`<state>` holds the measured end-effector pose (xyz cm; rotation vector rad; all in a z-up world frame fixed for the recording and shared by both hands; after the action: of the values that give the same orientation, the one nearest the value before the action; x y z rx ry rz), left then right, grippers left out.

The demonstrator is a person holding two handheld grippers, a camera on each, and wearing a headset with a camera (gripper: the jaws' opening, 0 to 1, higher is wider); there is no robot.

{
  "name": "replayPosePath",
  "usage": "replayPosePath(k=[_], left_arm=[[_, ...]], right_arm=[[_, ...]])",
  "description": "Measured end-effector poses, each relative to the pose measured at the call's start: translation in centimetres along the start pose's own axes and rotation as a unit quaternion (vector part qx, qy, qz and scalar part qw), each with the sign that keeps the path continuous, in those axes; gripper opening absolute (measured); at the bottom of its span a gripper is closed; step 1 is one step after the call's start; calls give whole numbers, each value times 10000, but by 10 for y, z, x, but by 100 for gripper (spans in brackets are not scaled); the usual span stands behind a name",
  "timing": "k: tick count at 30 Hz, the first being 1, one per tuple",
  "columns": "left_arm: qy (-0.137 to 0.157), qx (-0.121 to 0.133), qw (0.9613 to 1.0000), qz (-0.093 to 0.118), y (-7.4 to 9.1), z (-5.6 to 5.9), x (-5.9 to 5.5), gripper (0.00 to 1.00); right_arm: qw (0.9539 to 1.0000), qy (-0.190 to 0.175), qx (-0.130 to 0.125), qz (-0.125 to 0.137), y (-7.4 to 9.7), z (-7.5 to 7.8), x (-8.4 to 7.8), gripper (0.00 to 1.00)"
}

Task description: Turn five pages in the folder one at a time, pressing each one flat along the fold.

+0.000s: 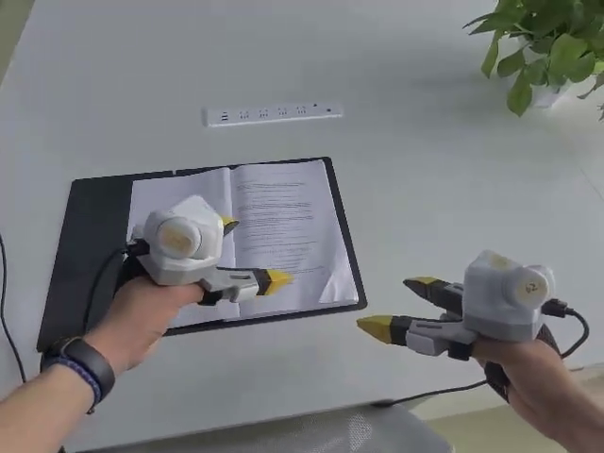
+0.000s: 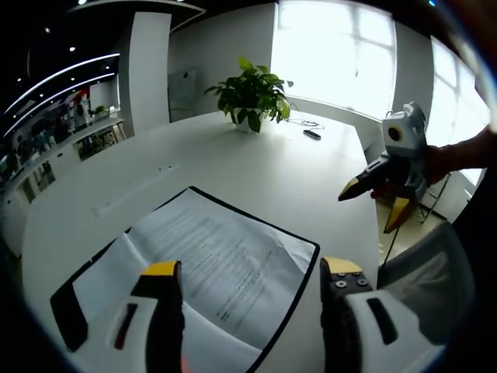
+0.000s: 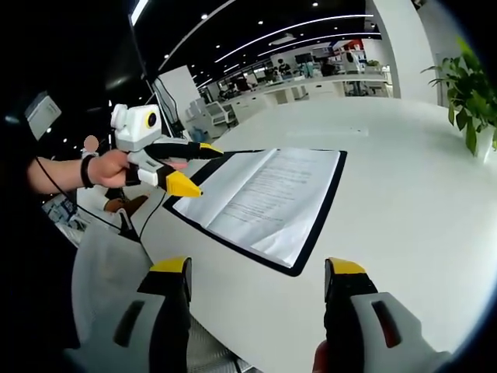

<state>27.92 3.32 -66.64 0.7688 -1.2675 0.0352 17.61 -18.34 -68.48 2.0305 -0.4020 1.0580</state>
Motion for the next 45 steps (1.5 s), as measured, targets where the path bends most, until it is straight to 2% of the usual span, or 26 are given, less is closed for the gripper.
replayPosePath(k=[7,11,17,23,27,30,32,42,45], left_arm=[[-50,-221,9997,-66,-35,16,0,71],[22,-257,9995,-166,-55,23,-6,70],[3,-312,9988,-380,-81,34,-18,69],[-104,-211,9983,-530,-99,39,-29,66],[-248,-163,9976,-624,-106,43,-35,66],[-529,-173,9952,-806,-108,47,-43,65],[-622,-113,9950,-777,-108,48,-45,64],[-508,-163,9962,-692,-107,42,-44,63],[-468,-190,9964,-678,-108,37,-44,59]], right_arm=[[9999,-47,24,92,4,-1,-1,69],[9997,-133,21,210,7,-2,1,69],[9998,-122,20,160,6,0,-3,69],[9998,-138,63,104,6,2,-7,69],[9998,-185,85,61,4,3,-9,68],[9998,-186,115,26,1,5,-10,68],[9997,-207,134,26,0,7,-9,68],[9993,-252,260,26,-15,12,-5,66],[9992,-254,310,27,-20,12,-2,66]])
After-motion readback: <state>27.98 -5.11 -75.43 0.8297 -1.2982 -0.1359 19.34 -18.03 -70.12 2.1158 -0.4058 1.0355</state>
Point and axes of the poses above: the centre of the closed fingertips' face, and the gripper's own axes: y roughly backward along the fingers, z roughly to its right, x roughly out of its top, the point moved 7 cm from there along y, roughly backward along the fingers, and after that the axes turned 4 degrees about z, right-handed, at the moved point
